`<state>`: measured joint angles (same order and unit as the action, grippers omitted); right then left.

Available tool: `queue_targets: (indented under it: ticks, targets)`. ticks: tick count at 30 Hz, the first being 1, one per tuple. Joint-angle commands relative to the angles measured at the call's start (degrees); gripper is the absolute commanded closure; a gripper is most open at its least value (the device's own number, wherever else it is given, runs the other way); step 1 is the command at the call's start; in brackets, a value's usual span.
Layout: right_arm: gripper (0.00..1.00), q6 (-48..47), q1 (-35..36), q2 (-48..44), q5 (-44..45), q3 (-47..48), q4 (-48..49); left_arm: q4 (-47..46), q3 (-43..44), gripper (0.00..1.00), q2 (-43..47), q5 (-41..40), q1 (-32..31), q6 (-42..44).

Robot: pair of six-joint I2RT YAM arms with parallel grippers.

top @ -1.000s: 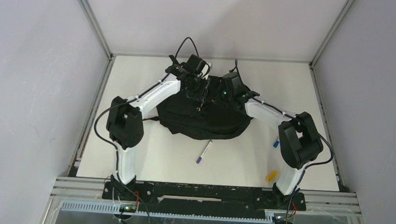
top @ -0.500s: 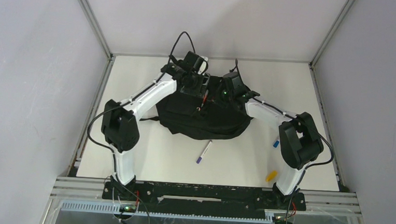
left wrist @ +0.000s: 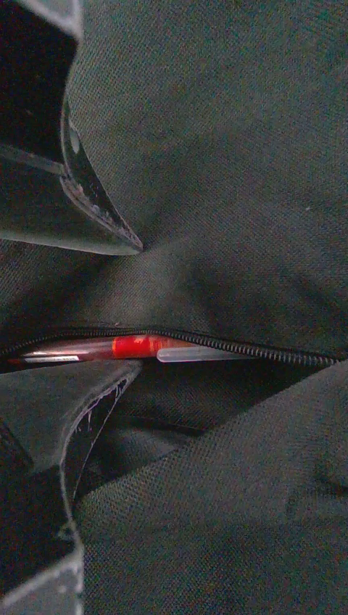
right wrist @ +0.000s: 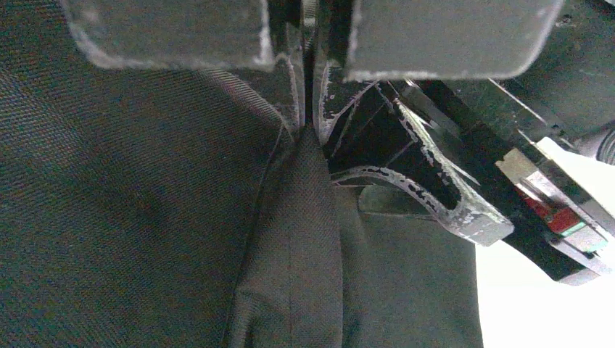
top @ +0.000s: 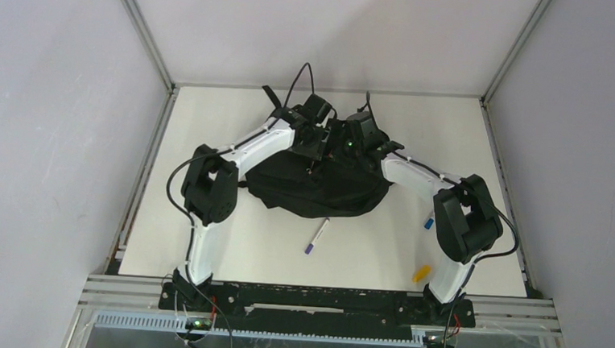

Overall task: Pack the student bag
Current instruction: Place the stationery in the student bag.

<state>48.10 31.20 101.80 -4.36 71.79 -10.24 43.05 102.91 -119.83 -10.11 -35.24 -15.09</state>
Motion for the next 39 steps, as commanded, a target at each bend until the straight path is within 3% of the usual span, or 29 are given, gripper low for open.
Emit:
queue_targets:
  ticks: [1, 6, 9, 11, 15, 27, 37, 38, 39]
  targets:
    - [1.00, 0.42, 0.10, -3.58, -0.39, 0.80, 2.68, -0.42, 3.11, 0.42, -1.38, -3.87, -0.12, -0.71]
    - [1.00, 0.37, 0.09, -3.43, -0.47, 0.76, 2.70, 0.02, 3.06, 0.62, -1.88, -6.76, -0.13, -0.64]
    - [1.00, 0.32, 0.00, -3.33, -0.43, 0.81, 2.56, 0.06, 2.92, 0.73, -1.22, -5.35, -0.04, -0.55]
    - [1.00, 0.33, 0.00, -3.33, -0.39, 0.76, 2.43, -0.02, 2.85, 0.86, -0.33, -4.04, -0.09, -0.49]
    - [1.00, 0.24, 0.00, -3.32, -0.35, 0.74, 2.30, -0.60, 2.07, 0.99, 2.24, -2.02, -0.08, 0.03]
    - [1.00, 0.31, 0.09, -3.27, -0.39, 0.74, 2.24, 0.51, 1.87, 1.00, 9.41, -0.43, -0.07, 1.40]
    - [1.00, 0.25, 0.09, -3.76, -0.21, 0.74, 2.01, 1.88, 2.36, 1.00, 7.73, 4.80, 0.19, 2.34]
    - [1.00, 0.17, 0.10, -3.80, -0.13, 0.77, 1.91, 1.95, 2.38, 0.96, 7.27, 5.61, 0.18, 2.35]
    - [1.00, 0.16, 0.09, -3.80, -0.12, 0.80, 1.89, 2.02, 2.32, 0.84, 6.91, 6.73, 0.18, 2.42]
